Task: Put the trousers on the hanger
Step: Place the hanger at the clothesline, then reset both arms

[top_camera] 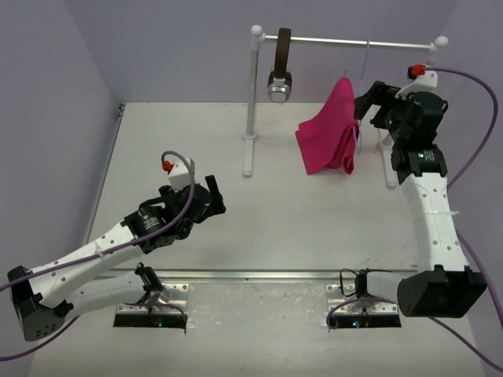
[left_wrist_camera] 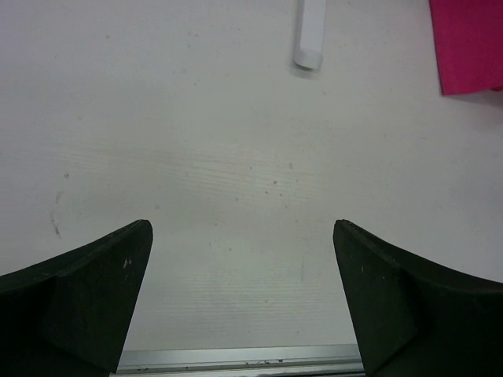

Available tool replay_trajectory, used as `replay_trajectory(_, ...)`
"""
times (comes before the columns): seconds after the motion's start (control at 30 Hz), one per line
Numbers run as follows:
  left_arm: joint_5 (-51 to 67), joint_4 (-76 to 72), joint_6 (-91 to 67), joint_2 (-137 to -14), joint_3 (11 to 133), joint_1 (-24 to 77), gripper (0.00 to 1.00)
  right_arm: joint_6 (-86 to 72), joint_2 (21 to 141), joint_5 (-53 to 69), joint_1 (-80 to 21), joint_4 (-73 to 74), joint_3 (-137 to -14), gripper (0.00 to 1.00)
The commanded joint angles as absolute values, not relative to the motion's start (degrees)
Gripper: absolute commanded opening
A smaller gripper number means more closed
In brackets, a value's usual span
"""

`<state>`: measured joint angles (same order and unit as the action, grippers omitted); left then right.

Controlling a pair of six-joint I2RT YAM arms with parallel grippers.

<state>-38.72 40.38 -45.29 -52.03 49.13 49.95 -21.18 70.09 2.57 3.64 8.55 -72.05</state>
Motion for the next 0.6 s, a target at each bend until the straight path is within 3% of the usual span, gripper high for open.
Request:
replay_trajectory(0.0,-38.53,38.86,-45.36,-58.30,54.01,43.86,0.99,-18.03,66.23,-2.96,3.78,26.85,-77.09,0.99)
replay_trajectory(0.2,-33.70,39.70,-42.52,-61.80,65.54,25.25,1.00,-16.83,51.39,-0.14,3.78,38.69,-73.44,0.99)
replay_trajectory(0.43,-43.51,47.81,-38.24,-54.37,71.63,24.26,1.00,-13.01,34.44,6.44,3.78,48.77,-66.04,0.99)
replay_trajectory(0.57,-40.92,43.50,-30.49,-43.16,64.78,24.27,1.00,-11.76,24.99,8.41,1.68,54.56,-66.29,0.99)
